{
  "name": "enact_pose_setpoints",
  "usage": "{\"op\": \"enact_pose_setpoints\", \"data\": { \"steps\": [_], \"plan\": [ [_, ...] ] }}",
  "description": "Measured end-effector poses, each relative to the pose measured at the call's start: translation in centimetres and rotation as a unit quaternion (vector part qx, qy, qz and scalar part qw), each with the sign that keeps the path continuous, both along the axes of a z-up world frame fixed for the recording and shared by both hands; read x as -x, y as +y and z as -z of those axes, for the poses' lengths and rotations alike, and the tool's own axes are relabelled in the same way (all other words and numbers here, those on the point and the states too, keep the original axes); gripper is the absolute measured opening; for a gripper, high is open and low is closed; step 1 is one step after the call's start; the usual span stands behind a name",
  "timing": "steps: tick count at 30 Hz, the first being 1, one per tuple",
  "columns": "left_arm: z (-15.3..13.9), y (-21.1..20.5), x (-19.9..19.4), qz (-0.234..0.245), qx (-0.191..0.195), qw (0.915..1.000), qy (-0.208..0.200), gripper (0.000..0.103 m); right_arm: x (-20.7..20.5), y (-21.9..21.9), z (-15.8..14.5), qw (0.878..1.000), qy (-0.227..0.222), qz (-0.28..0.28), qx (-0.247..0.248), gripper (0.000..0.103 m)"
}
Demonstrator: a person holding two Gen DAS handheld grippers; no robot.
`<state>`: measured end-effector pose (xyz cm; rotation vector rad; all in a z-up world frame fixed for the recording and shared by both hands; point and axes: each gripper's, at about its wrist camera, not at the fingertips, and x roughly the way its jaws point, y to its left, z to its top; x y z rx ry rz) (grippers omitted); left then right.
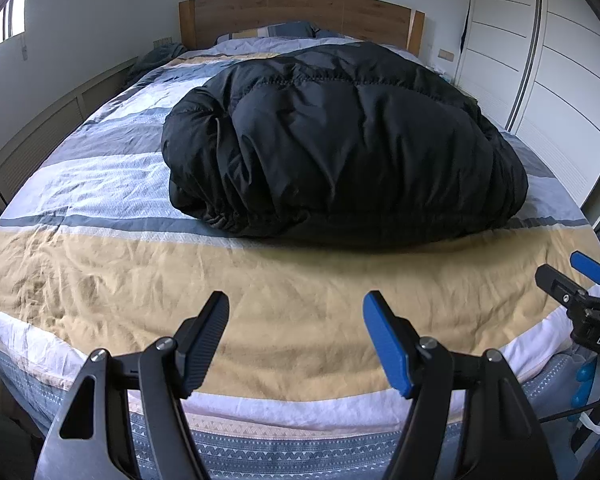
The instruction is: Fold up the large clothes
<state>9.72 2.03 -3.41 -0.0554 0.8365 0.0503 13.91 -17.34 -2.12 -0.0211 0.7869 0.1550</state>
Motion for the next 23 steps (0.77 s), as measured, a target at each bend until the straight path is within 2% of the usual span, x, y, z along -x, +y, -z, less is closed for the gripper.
{"op": "enact_pose_setpoints", "data": {
  "steps": [14, 23],
  "plan": [
    [0.43, 0.39, -0.28, -0.01, 0.008, 0.9999, 0.011, 0.068, -0.17, 0.31, 0.57, 1.0, 0.008, -0.009, 0.006, 0.102],
    [0.66, 0.42, -0.44, 0.001, 0.012, 0.9998, 0.016, 0.068, -0.24, -0.2, 0.83, 1.0, 0.012, -0.004, 0.001, 0.102]
  ]
}}
